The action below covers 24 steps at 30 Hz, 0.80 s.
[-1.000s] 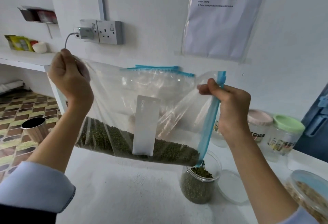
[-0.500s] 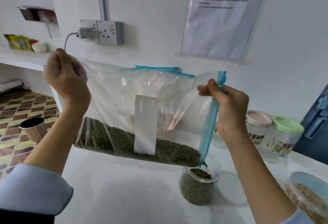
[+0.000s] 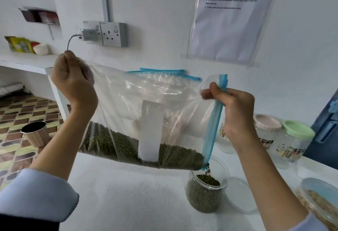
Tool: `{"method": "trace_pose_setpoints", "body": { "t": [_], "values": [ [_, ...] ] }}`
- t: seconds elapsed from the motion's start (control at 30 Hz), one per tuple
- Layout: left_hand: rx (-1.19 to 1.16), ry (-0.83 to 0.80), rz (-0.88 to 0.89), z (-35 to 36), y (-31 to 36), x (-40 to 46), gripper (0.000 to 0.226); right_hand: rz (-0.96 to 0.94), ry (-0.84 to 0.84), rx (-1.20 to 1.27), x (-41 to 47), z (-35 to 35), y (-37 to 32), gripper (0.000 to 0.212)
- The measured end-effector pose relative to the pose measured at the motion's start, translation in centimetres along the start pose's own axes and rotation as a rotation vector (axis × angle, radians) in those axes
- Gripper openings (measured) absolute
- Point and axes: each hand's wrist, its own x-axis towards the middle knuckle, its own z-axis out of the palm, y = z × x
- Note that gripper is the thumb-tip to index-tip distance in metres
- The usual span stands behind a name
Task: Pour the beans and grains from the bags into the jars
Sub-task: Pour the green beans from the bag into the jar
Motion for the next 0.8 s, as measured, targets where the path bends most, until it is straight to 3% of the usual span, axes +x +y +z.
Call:
{"method": "trace_pose_setpoints", "body": {
  "t": [0.07, 0.17, 0.3, 0.4, 0.5, 0.6, 0.7, 0.8],
  "values": [
    [0.01, 0.011, 0.011, 0.02, 0.05, -0.01, 0.039, -0.018, 0.075, 0.04, 0.16, -0.07, 0.06, 0.017],
    [-0.005, -0.006, -0.002, 0.02, 0.06, -0.09, 0.038, 0.008, -0.02, -0.016, 0.24, 0.2, -0.06, 0.018],
    [-0.003, 0.018, -0.012, 0.17, 0.19, -0.13, 0.038, -0.02, 0.046, 0.006, 0.43, 0.14, -0.13, 0.016],
    [-0.011, -0.028, 0.015, 0.22, 0.41, -0.3, 0.038, 0.005, -0.052, -0.057, 0.35, 0.3, -0.27, 0.017],
    [-0.007, -0.029, 0.015, 0.36, 0.47, -0.16, 0.037, -0.016, 0.04, -0.007, 0.32, 0.12, -0.26, 0.018],
    [-0.042, -0.006, 0.0, 0.34, 0.46, -0.08, 0.035, 0.005, -0.018, -0.031, 0.06, 0.17, -0.28, 0.019],
    [-0.013, -0.029, 0.018, 0.15, 0.49, -0.05, 0.035, -0.004, 0.065, 0.024, 0.02, 0.15, -0.23, 0.025],
    [-0.013, -0.018, 0.013, 0.06, 0.88, 0.06, 0.034, 0.01, 0.028, 0.035, -0.2, 0.58, -0.45, 0.019]
  ]
}}
